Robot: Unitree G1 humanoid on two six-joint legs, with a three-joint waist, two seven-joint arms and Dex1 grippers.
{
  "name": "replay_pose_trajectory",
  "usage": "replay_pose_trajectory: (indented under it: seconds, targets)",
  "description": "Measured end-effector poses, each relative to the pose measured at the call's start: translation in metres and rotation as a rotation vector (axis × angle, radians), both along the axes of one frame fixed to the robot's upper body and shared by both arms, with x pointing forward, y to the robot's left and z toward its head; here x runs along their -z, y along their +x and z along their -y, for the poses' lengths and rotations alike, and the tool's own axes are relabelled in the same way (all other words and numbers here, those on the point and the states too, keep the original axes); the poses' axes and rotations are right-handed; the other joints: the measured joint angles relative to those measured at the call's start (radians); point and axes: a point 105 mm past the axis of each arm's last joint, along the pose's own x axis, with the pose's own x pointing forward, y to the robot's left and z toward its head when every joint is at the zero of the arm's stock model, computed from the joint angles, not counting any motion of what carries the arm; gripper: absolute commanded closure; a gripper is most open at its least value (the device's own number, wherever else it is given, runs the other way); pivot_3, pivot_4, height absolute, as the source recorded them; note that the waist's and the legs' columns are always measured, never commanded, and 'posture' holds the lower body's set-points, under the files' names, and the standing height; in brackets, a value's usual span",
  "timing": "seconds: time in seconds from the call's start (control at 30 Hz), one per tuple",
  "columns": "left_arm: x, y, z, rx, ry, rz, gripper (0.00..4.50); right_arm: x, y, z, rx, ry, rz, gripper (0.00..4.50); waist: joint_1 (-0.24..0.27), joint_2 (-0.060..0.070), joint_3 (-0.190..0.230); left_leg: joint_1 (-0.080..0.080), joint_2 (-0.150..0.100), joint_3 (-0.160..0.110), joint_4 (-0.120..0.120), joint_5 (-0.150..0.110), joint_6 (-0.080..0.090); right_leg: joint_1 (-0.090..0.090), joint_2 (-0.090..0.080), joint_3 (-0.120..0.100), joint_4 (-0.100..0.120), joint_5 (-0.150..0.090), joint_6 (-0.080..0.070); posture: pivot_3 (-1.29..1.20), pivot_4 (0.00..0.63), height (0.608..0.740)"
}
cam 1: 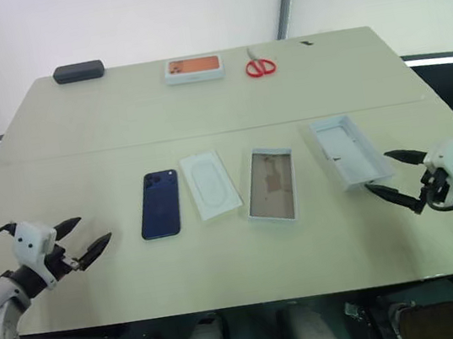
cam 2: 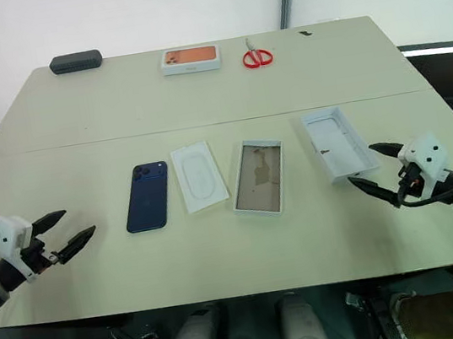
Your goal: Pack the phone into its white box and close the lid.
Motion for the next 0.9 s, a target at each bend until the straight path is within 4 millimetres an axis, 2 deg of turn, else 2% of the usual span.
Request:
replay_pose_trajectory:
  seconds: [0.9]
  targets:
    - [-0.0067,0.0071,0.0042,0.013,-0.002,0.028,0.07,-0.0094,0.0093,-0.0056,-0.017,-0.027,0.057,0.02,0.0,0.0,0.0,0.0,0.0,0.0,0.0,0.0,0.0,0.0,0.0,0.0,0.0,0.0,0.0,0.0,0.15,0.74]
